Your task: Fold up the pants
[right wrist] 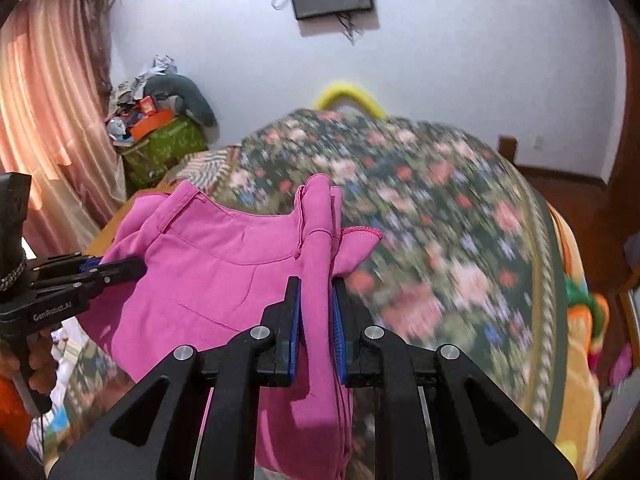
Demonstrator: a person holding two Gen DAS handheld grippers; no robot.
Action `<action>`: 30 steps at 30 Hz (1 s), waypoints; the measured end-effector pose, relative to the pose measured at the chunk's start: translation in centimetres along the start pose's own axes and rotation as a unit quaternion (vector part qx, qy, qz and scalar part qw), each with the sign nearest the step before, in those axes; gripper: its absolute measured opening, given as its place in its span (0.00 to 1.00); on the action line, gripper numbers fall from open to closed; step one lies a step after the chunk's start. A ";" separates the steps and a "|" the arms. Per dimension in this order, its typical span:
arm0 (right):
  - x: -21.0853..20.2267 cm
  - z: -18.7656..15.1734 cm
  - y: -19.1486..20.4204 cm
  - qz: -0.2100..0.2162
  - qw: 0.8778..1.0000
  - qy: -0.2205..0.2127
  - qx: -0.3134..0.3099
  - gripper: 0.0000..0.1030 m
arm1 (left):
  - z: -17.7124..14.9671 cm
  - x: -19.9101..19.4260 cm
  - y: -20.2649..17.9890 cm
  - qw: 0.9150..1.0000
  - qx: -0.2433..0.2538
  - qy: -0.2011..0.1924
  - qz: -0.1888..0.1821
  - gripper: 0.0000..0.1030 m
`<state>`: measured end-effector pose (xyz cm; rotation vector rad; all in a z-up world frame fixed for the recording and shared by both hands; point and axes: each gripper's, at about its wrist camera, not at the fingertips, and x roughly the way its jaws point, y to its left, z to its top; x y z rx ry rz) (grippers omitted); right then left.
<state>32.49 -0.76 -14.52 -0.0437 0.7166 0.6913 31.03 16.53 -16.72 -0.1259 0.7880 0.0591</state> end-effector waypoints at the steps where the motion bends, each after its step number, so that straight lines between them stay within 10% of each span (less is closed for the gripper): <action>1: 0.6 0.7 0.6 0.002 1.000 -0.003 -0.002 0.12 | 0.4 0.1 0.9 1.000 -0.005 -0.004 0.008 0.15; 20: 21.4 4.6 9.1 0.012 0.995 0.087 -0.037 0.12 | 1.1 14.8 18.0 0.990 -0.077 0.049 0.104 0.15; 30: 23.4 3.1 8.3 0.012 0.988 0.141 -0.058 0.16 | -1.1 17.9 19.9 0.987 -0.103 0.083 0.093 0.23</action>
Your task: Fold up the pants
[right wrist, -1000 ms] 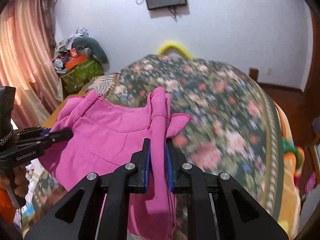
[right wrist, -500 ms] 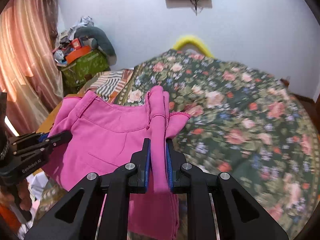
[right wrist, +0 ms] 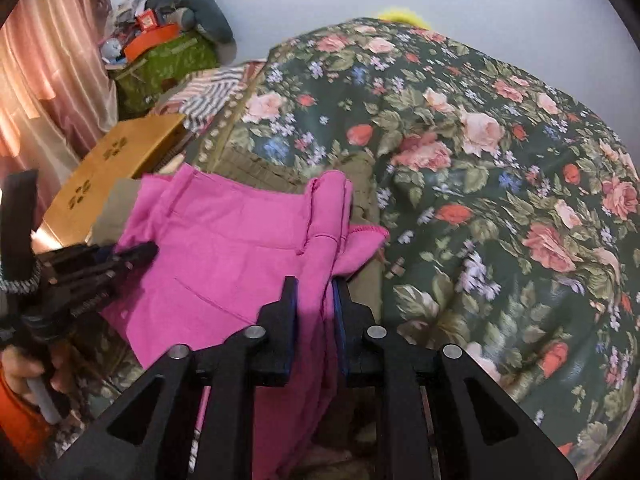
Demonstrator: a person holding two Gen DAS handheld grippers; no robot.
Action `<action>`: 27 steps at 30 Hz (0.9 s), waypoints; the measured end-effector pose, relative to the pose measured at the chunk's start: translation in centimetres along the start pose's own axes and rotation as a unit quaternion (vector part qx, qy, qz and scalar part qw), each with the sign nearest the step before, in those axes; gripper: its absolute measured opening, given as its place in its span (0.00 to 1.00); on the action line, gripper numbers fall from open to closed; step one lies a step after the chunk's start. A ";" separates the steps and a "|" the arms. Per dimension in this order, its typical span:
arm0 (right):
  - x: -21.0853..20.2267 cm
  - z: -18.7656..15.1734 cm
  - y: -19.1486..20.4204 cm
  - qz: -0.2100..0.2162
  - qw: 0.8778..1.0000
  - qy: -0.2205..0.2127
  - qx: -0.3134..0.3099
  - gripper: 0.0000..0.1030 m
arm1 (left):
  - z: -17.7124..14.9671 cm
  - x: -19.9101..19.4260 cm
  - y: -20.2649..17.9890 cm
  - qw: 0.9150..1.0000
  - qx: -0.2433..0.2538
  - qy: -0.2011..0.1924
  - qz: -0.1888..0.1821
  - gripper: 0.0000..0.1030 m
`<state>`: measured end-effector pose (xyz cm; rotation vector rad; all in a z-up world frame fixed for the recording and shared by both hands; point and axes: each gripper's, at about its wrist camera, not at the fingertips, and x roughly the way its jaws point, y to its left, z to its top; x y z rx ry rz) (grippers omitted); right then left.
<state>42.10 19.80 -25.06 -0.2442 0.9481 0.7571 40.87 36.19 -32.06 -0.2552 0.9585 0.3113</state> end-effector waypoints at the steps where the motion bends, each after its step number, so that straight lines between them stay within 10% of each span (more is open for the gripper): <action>1: -0.1 -0.1 -0.2 -0.001 1.000 0.003 0.001 0.18 | 0.1 -0.1 0.2 1.000 -0.002 0.002 -0.003 0.25; 13: -6.5 -2.0 0.2 -0.034 0.999 0.008 0.000 0.44 | -1.9 -6.0 4.3 0.997 0.005 0.033 0.066 0.27; 27: -28.3 -4.5 7.1 -0.004 0.982 -0.186 -0.034 0.49 | -5.3 -32.6 -3.2 0.987 0.050 -0.148 -0.039 0.27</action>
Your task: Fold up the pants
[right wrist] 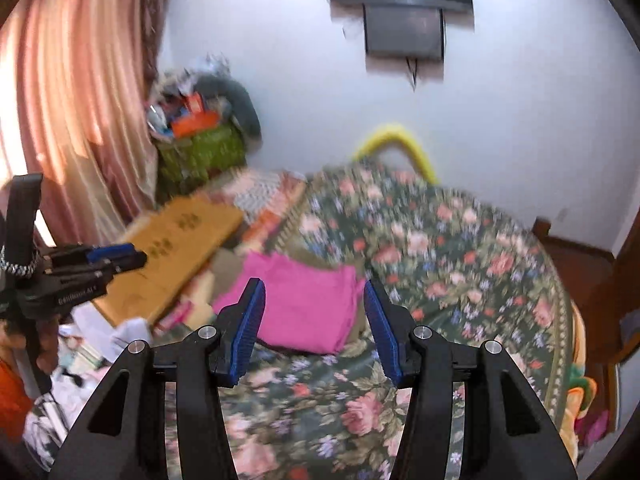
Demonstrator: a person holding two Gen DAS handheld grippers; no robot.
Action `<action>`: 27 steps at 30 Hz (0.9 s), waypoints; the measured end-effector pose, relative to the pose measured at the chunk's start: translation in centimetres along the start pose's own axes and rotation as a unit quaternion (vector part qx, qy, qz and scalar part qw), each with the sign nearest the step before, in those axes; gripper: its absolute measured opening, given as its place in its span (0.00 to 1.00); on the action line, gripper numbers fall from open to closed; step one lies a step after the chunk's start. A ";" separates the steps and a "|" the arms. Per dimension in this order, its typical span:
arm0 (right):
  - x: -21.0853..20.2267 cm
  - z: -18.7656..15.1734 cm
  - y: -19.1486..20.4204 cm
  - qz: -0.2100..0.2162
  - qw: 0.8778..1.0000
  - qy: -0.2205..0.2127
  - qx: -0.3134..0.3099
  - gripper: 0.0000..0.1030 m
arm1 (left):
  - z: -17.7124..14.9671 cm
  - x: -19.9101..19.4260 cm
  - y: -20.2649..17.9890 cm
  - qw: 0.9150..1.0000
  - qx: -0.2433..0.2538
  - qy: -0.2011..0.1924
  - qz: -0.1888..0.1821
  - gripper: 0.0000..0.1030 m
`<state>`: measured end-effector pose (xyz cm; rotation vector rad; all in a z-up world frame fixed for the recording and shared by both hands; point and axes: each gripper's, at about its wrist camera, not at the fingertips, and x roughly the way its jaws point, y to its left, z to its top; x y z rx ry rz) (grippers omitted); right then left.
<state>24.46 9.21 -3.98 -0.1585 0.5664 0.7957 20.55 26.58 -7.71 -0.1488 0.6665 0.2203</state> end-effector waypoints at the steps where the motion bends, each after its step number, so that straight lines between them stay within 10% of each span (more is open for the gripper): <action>1: -1.6 0.1 0.5 0.009 1.000 -0.015 0.000 0.58 | -0.2 -2.4 -1.0 1.000 0.005 -0.019 -0.010 0.27; 17: -19.4 -4.5 7.9 0.014 0.975 -0.218 -0.026 0.66 | -6.0 -23.8 -6.6 0.975 0.024 -0.220 -0.016 0.44; 27: -20.6 -6.1 9.4 -0.004 0.972 -0.235 -0.013 0.92 | -8.3 -26.2 -7.3 0.968 0.027 -0.249 -0.007 0.91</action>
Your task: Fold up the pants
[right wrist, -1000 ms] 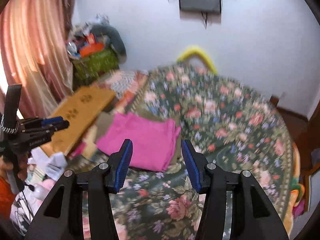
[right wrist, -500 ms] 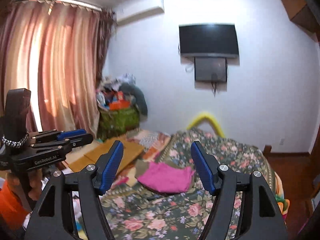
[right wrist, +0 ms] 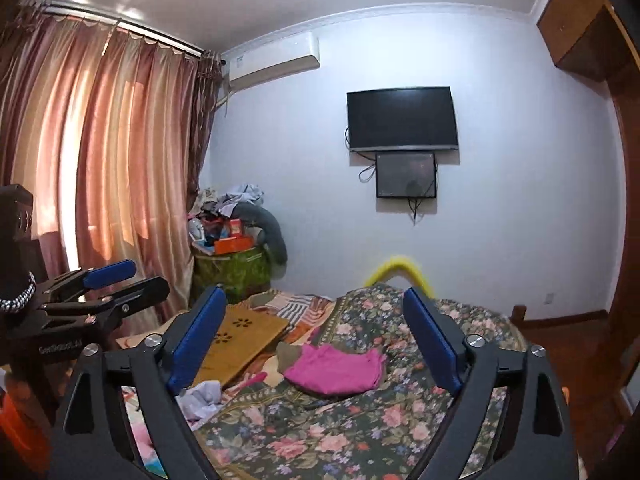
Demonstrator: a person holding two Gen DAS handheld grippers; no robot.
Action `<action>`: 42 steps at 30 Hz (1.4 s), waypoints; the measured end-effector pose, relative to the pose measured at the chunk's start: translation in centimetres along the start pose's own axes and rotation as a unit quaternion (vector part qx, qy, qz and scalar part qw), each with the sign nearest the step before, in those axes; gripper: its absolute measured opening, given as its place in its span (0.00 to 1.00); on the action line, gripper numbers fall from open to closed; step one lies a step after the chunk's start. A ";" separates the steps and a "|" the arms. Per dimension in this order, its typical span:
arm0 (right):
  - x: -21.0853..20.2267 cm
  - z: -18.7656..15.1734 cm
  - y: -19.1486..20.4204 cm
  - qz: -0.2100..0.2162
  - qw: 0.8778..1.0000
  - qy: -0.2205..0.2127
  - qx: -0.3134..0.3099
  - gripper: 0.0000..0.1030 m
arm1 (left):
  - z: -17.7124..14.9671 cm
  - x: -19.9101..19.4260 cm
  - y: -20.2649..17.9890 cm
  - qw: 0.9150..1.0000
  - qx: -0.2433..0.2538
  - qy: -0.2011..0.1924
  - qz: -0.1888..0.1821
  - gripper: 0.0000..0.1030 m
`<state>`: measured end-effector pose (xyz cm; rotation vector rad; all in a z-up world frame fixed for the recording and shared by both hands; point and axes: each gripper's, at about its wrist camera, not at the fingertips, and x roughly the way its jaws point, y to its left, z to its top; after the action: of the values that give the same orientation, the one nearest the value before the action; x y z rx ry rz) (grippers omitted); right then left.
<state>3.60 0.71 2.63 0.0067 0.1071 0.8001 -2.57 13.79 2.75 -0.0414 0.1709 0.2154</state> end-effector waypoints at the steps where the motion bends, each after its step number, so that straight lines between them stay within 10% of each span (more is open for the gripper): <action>1: 0.0 0.0 0.0 -0.003 1.000 0.000 0.003 0.99 | -0.1 -0.2 0.1 1.000 -0.003 -0.003 0.001 0.94; 42: -0.5 -1.6 0.2 -0.018 0.999 0.035 0.004 1.00 | -2.1 1.3 1.3 1.000 -0.016 0.015 0.016 1.00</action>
<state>2.98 0.44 1.08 -0.0158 0.1753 0.7640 -1.92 15.17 0.45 -0.0734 0.1973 0.2491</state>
